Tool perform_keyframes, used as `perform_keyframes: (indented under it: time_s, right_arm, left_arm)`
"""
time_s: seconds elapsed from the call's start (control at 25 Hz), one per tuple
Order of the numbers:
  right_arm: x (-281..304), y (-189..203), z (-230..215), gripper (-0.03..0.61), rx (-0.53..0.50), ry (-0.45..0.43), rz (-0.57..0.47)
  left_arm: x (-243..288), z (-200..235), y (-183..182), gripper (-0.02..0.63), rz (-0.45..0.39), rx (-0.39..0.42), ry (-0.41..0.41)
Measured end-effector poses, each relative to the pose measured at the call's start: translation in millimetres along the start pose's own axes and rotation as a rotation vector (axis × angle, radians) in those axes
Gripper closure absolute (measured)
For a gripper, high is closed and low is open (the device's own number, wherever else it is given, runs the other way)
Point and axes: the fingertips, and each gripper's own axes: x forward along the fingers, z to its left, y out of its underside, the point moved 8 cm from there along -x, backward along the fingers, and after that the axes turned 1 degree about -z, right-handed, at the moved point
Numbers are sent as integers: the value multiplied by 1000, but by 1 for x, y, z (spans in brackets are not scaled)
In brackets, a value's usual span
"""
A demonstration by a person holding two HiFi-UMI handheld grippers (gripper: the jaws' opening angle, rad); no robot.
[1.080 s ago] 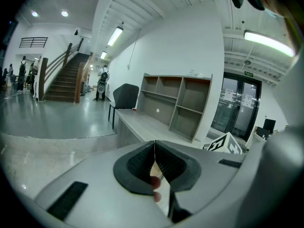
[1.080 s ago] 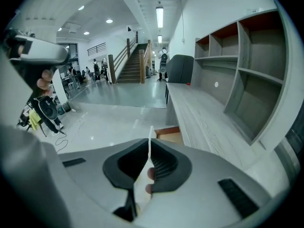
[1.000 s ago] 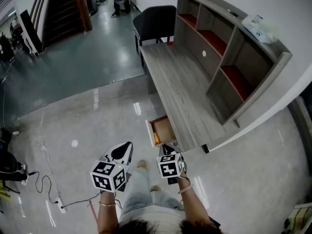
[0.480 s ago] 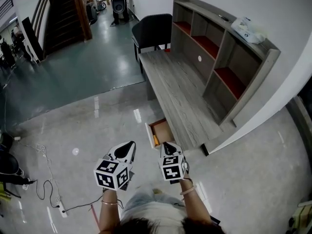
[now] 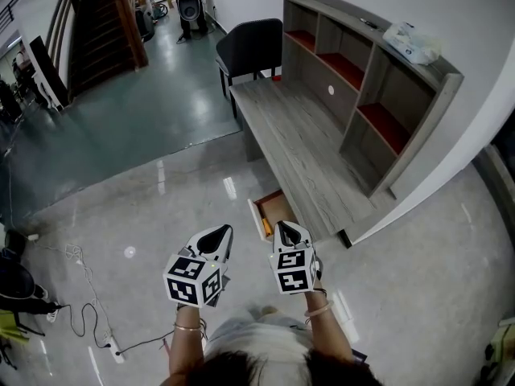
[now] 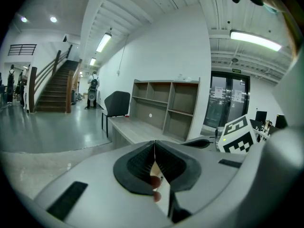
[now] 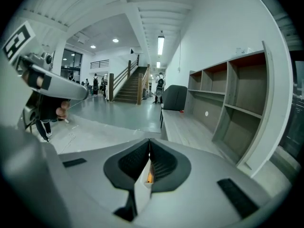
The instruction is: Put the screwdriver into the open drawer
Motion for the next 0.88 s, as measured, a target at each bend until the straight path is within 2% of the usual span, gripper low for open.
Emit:
perform_keyframes:
  time_s: [0.4,0.88]
  right_arm:
    - [-15,-29,30,551,33,-4,-48]
    - [-51,-53,51,551,15,-2,-92]
  left_arm:
    - [-24,26,-10,595,8,-3,40]
    - [-53,17,-6,595,3,18,73]
